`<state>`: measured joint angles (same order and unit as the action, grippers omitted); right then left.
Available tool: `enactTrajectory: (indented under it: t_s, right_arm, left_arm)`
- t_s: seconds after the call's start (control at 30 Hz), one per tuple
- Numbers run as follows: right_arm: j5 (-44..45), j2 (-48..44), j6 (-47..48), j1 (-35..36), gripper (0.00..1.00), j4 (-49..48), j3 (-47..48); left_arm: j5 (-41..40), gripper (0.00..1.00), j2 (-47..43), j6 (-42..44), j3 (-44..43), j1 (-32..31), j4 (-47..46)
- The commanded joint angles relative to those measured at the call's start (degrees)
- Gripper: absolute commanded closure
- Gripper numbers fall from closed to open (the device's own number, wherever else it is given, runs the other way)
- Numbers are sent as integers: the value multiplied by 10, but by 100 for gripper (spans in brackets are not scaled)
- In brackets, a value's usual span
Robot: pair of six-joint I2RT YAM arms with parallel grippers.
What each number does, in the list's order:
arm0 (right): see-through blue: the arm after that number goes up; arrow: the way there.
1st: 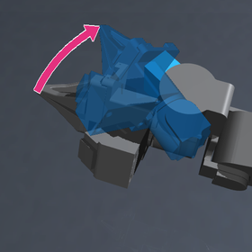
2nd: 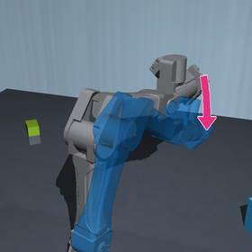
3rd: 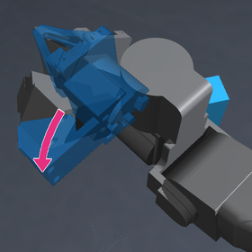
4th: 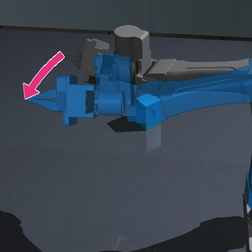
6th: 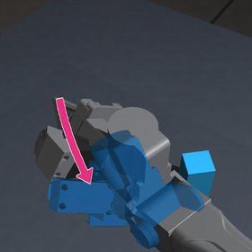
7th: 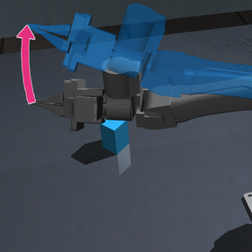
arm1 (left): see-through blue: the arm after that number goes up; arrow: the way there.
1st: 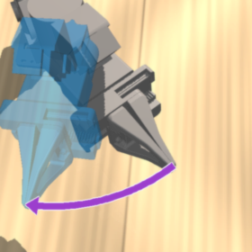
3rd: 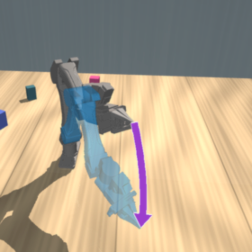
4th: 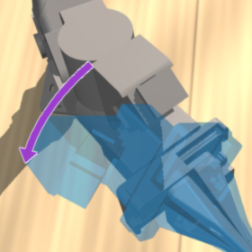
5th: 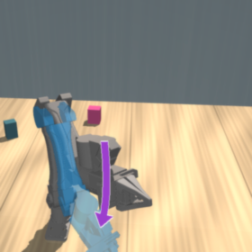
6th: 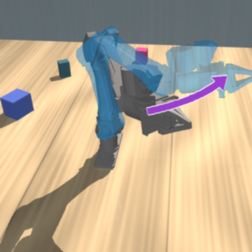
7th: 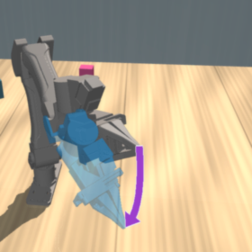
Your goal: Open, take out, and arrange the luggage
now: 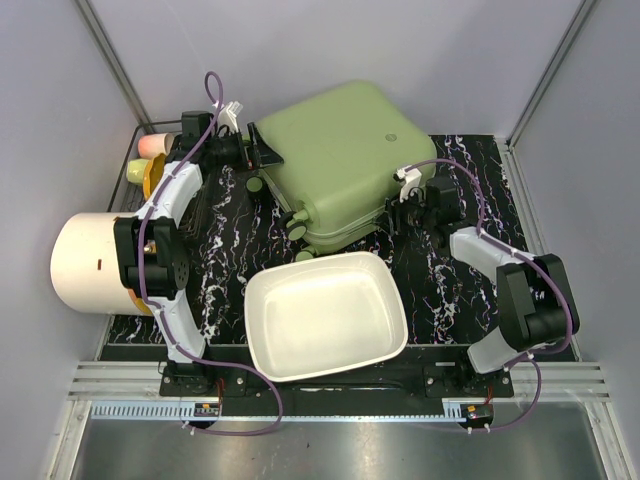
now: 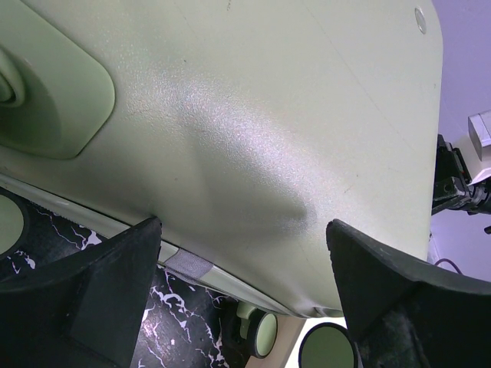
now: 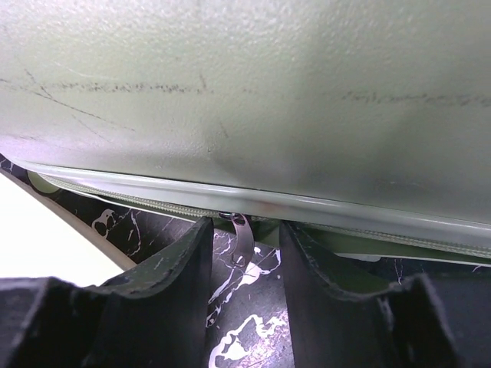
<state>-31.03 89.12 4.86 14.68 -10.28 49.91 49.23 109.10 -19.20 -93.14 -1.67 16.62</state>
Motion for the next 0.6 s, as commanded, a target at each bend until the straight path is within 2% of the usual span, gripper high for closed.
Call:
enactTrajectory:
  t_s: [0.0, 0.17, 0.27, 0.4, 0.57]
  right_arm:
    - [-30, 13, -25, 6, 54, -3, 1]
    - [-9, 22, -44, 6, 62, 18, 9]
    - [13, 15, -45, 6, 74, 26, 8]
    - [52, -8, -53, 6, 100, 56, 12]
    - [132, -47, 28, 3, 100, 78, 8]
  left_arm:
    - [8, 7, -34, 12, -1, -2, -52]
    - [5, 7, -35, 11, 0, 1, -55]
    - [3, 7, -35, 10, -1, 2, -55]
    - [-3, 7, -31, 7, -2, 7, -56]
    - [-17, 7, -14, 14, -18, 13, -32]
